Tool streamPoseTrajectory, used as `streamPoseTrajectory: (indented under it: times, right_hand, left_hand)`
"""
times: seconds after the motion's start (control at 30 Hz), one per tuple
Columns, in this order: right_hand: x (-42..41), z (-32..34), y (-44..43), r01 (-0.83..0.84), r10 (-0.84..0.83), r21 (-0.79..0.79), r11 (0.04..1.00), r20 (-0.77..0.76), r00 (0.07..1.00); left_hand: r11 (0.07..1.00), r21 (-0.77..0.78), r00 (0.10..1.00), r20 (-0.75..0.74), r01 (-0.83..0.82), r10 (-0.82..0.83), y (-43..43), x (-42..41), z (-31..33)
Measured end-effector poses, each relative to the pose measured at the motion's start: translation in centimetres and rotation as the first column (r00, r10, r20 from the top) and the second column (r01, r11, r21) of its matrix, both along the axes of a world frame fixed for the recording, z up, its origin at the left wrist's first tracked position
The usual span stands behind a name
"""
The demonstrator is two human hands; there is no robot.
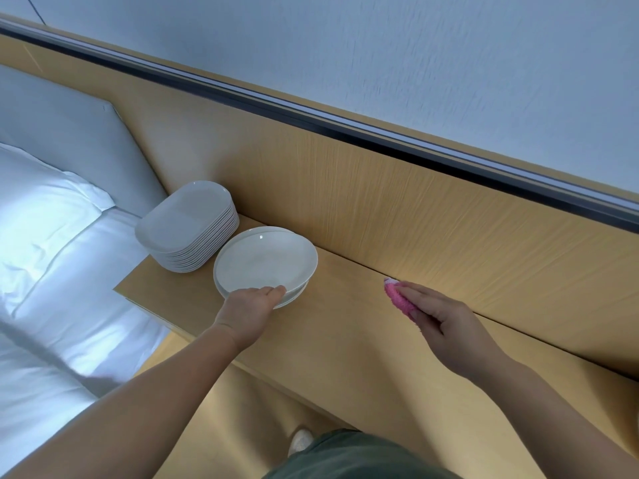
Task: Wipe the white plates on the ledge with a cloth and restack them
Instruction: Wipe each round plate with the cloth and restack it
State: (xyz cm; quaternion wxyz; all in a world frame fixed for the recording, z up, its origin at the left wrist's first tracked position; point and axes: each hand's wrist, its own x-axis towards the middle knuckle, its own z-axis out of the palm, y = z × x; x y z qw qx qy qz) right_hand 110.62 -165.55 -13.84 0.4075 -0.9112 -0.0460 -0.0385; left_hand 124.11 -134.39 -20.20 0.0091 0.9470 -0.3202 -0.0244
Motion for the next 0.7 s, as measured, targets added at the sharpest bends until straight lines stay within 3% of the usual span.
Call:
streamPoseTrajectory:
  times: [0.17, 0.7]
  right_hand:
    - [0.2, 0.0, 0.4, -0.007, 0.007, -0.036, 0.999, -0.014, 1.0]
    - [-0.3, -0.4, 1.3, -0.014, 0.014, -0.034, 0.999, -0.014, 1.0]
  left_hand:
    - [0.996, 0.049, 0.98, -0.184, -0.071, 0.079, 0.2, 0.0, -0.3]
    - [0.992, 0.087, 0.978, -0.181, -0.086, 0.101, -1.3, -0.3, -1.8]
